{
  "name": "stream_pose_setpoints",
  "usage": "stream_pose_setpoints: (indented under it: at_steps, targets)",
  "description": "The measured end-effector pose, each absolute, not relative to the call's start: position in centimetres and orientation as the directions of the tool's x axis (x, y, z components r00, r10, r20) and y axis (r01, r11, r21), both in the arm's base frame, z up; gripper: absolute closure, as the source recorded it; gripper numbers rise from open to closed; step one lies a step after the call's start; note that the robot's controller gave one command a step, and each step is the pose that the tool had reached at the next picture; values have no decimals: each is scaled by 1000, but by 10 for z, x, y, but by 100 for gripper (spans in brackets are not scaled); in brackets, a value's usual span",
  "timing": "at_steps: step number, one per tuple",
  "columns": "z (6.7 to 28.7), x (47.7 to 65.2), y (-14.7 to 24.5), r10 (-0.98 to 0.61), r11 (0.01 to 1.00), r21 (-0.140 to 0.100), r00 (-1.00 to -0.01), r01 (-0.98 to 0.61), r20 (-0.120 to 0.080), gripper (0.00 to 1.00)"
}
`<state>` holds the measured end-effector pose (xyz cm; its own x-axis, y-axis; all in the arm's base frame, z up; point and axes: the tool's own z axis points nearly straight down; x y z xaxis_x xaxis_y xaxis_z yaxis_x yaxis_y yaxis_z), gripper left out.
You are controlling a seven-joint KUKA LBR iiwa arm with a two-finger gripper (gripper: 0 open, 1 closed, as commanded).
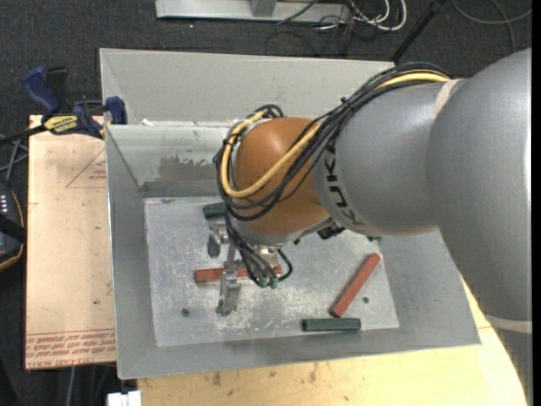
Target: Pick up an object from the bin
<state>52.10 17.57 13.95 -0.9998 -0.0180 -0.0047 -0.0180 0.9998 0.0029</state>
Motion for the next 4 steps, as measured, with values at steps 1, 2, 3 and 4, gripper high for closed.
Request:
stream_pose_setpoints:
  at_steps: [1,2,3,4]
  targets:
    - [113,525,174,6,1000,-2,-1000,6,4,0]
    - [72,533,123,180,984,1,-984,180,0,100]
    - [72,533,123,180,984,2,-984,180,0,100]
    - [217,536,141,117,993,2,-993,117,-3,100]
